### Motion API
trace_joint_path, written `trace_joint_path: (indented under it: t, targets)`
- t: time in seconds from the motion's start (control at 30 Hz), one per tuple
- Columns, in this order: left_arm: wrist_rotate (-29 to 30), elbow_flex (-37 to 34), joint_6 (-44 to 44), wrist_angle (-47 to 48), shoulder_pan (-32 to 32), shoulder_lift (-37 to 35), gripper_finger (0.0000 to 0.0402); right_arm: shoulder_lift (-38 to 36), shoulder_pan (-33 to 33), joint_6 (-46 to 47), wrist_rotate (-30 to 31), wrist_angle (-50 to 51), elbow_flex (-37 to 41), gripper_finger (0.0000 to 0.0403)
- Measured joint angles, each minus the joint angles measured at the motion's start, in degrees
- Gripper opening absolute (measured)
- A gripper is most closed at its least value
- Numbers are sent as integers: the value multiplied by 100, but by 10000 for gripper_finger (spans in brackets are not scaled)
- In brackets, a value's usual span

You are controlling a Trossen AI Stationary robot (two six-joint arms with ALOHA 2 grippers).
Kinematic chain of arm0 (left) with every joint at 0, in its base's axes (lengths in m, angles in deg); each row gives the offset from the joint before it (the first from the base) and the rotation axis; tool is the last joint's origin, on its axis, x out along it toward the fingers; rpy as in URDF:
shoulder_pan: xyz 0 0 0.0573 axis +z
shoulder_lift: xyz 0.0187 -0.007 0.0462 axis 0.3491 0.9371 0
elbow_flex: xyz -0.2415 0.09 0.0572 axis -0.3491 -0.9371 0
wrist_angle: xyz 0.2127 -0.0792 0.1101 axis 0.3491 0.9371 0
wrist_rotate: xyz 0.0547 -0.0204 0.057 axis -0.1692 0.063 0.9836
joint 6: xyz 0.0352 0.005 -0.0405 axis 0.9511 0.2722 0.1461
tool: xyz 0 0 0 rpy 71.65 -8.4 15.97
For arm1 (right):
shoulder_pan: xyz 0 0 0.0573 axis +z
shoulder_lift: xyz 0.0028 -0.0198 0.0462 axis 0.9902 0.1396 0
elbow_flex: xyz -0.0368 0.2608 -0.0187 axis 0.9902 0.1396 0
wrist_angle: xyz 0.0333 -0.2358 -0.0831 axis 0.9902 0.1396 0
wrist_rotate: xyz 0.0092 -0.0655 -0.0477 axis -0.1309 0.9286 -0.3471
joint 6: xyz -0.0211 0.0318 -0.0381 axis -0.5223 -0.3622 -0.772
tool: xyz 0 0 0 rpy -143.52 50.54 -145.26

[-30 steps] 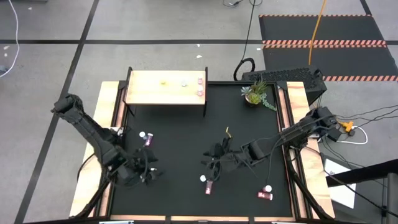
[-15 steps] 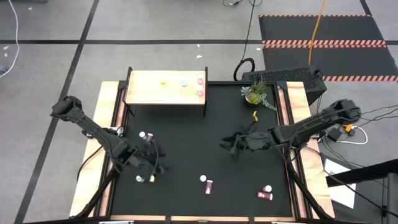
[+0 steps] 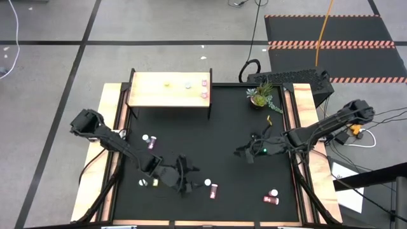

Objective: Pick and place medicine bottles onto shelf by color
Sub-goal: Put the top right orange pill bottle on the shelf

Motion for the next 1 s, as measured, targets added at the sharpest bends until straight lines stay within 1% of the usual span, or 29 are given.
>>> trace_joint_path:
  t: [0.1,0.17,0.23,0.3,0.43,0.47,0.5,0.57,0.63,0.7,0.77,0.83,0.97,1.0]
  targets:
    - [-95,375,36,78,-12,133,360,56,276,298,-259,871,-136,157]
    - [-100,741,473,448,-14,194,360,103,454,383,-262,1337,-225,157]
    - [-145,1211,832,949,-18,305,360,96,621,420,-231,1613,-226,157]
    - [-180,1642,1083,1507,-14,410,360,92,784,547,-228,1599,-228,157]
    - [-198,2397,1327,1979,112,751,360,91,1016,1005,-261,1917,-230,157]
    - [-225,2568,1396,1960,165,875,360,90,1065,1140,-295,2075,-230,157]
    - [-293,2740,1490,1859,219,1004,360,89,1106,1257,-421,2259,-230,157]
    - [-452,2983,1770,1955,297,1225,360,87,1195,1451,-716,2590,-259,157]
    - [-724,3308,1994,1812,379,1527,360,87,1349,1584,-931,2910,-389,157]
    - [-854,3533,2260,1966,401,1706,360,87,1531,1624,-1018,3226,-598,157]
    - [-940,3804,2497,1806,392,1907,360,87,1722,1821,-1039,3605,-874,157]
    - [-955,3941,2590,1859,382,2017,360,127,1897,2051,-1039,4098,-1235,157]
    - [-934,4193,2795,1291,411,2301,360,317,2260,2240,-1074,5216,-2025,157]
    - [-937,4255,2880,956,433,2421,360,376,2319,2255,-1135,5469,-2210,157]
